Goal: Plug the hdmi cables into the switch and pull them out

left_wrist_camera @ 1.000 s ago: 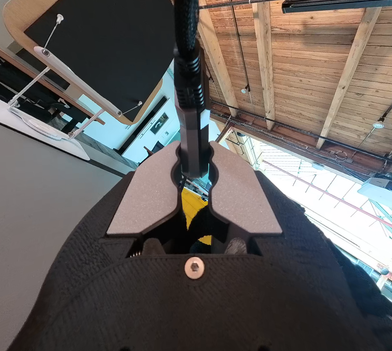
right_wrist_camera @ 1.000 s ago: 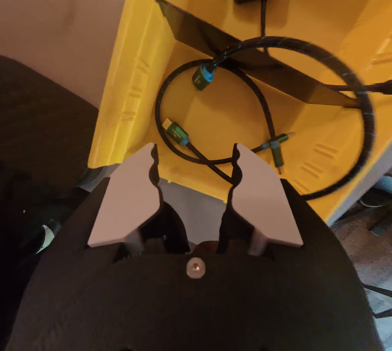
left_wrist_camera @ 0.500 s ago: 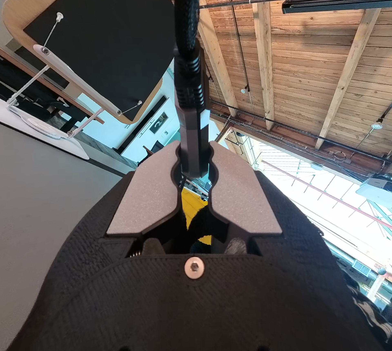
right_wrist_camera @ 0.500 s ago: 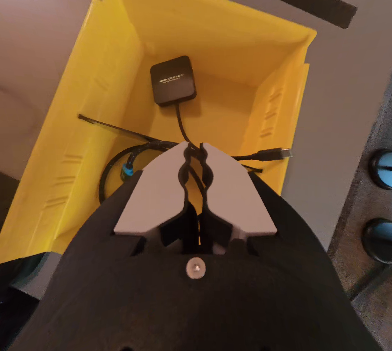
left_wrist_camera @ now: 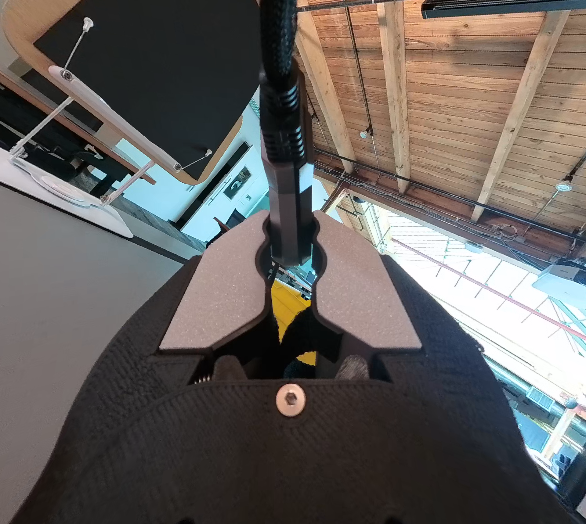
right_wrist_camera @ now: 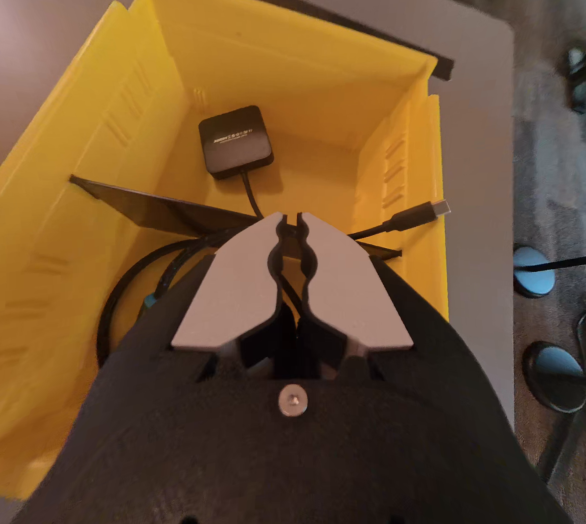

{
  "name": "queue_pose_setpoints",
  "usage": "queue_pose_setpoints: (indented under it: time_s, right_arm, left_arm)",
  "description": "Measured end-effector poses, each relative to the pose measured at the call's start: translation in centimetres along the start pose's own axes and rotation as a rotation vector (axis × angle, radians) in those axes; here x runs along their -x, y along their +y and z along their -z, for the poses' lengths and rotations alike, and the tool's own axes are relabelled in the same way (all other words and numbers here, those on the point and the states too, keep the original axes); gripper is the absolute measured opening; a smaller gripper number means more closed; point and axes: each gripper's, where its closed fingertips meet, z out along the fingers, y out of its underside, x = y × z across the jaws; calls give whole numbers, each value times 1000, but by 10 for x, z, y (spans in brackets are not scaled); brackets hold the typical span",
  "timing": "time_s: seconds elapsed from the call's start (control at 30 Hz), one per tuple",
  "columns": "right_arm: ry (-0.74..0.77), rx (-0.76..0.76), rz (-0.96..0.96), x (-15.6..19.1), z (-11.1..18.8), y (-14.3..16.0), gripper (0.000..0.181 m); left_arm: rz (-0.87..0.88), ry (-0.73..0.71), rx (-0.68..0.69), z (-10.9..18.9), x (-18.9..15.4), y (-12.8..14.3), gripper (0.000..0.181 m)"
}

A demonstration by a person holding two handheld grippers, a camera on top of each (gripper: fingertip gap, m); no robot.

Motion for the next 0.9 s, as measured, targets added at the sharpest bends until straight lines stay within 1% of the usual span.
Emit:
queue_pose_setpoints:
  time_s: [0.13, 0.2, 0.3, 0.43, 0.57, 0.63, 0.73, 0.77, 0.87, 0.9]
  right_arm:
    - [122, -148, -34, -2, 4, -1, 5]
    - [212, -159, -17, -5, 11, -1, 3]
    - [327, -106, -14, -8, 12, 6, 3]
    - [428, -152, 52, -9, 20, -1, 3]
    - [421, -195, 21, -8, 28, -5, 3]
    - [394, -209, -17, -7, 33, -5, 2]
    - [296, -122, -132, -3, 25, 9, 1]
    - [291, -95, -156, -4, 23, 13, 1]
    - [285, -76, -172, -2, 24, 15, 1]
    - [253, -9, -175, 3, 21, 26, 1]
  left_arm:
    - [8, -1, 1, 0, 1, 0, 20]
    - [10, -1, 4, 0, 1, 1, 20]
    - [9, 0, 4, 0, 1, 1, 20]
    - [11, -1, 5, 0, 1, 1, 20]
    - [13, -2, 7, -1, 1, 2, 20]
    - [15, -2, 8, -1, 1, 2, 20]
    - [22, 0, 13, -1, 1, 3, 20]
    - [22, 1, 14, -1, 1, 3, 20]
    - [18, -1, 13, -1, 1, 3, 20]
    - [19, -2, 13, -1, 1, 3, 20]
